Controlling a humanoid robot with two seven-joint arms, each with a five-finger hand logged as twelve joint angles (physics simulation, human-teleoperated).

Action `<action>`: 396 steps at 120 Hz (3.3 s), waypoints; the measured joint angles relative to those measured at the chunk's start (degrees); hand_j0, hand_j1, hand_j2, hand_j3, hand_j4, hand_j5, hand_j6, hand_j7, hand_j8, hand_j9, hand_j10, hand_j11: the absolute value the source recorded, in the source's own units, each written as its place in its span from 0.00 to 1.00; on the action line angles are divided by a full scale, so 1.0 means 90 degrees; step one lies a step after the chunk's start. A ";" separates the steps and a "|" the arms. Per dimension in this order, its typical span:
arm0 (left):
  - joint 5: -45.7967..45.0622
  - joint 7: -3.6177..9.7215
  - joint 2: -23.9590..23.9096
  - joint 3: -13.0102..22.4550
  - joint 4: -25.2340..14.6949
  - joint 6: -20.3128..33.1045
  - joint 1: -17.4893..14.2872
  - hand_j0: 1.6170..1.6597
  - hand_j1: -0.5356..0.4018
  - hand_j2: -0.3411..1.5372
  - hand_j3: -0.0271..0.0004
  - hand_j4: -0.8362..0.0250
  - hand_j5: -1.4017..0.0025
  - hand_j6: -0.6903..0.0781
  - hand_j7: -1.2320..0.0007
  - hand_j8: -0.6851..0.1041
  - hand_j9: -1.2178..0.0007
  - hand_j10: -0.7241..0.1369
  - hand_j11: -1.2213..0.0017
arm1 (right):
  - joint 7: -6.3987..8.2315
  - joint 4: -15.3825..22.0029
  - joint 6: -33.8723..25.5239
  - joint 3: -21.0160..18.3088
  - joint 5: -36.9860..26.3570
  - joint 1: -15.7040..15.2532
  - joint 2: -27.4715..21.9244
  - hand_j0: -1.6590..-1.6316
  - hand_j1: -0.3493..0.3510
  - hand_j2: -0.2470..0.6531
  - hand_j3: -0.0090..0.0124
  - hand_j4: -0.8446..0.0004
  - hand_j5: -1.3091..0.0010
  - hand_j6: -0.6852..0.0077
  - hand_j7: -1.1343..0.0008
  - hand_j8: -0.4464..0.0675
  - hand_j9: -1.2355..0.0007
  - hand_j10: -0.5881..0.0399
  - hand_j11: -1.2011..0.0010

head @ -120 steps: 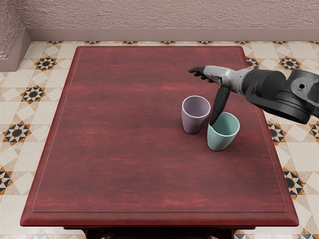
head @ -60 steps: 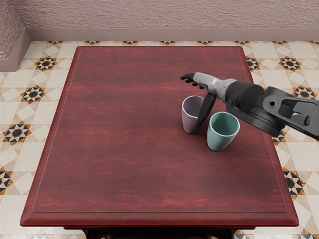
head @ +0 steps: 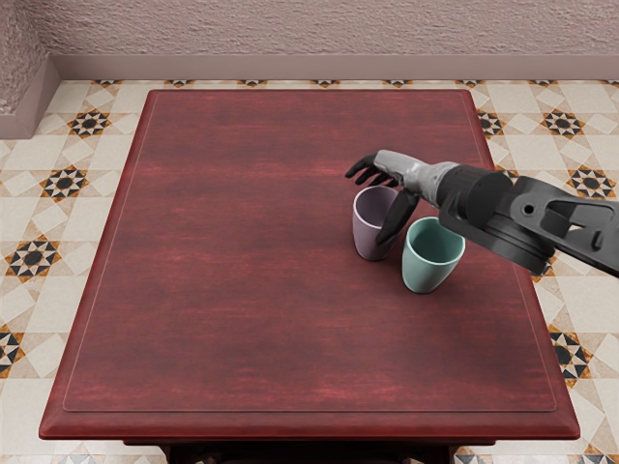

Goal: Pick up cup and place in cup with right hand

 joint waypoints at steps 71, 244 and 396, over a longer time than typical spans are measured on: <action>-0.0001 0.0000 0.0000 0.0000 0.0000 0.0000 0.0000 0.96 0.94 0.18 0.99 0.97 1.00 0.90 1.00 0.87 1.00 0.84 1.00 | 0.0001 0.0100 0.0238 0.0227 0.0031 0.0024 -0.0076 0.07 0.62 0.35 0.42 0.51 0.57 0.38 0.52 0.27 0.55 0.41 0.54; 0.0001 0.0000 0.0000 0.0000 0.0000 0.0000 0.0000 0.96 0.94 0.18 0.99 0.97 1.00 0.90 1.00 0.87 1.00 0.84 1.00 | -0.0001 0.1146 0.3394 0.2729 0.1820 -0.0048 -0.2384 0.08 0.61 0.35 0.41 0.51 0.58 0.36 0.52 0.25 0.55 0.39 0.54; 0.0001 0.0000 0.0000 0.0000 0.0000 0.0000 0.0000 0.96 0.94 0.18 0.98 0.97 1.00 0.90 1.00 0.87 1.00 0.84 1.00 | -0.0001 0.1003 0.3429 0.2696 0.1746 -0.0553 -0.2667 0.09 0.61 0.35 0.42 0.50 0.57 0.37 0.51 0.26 0.54 0.40 0.53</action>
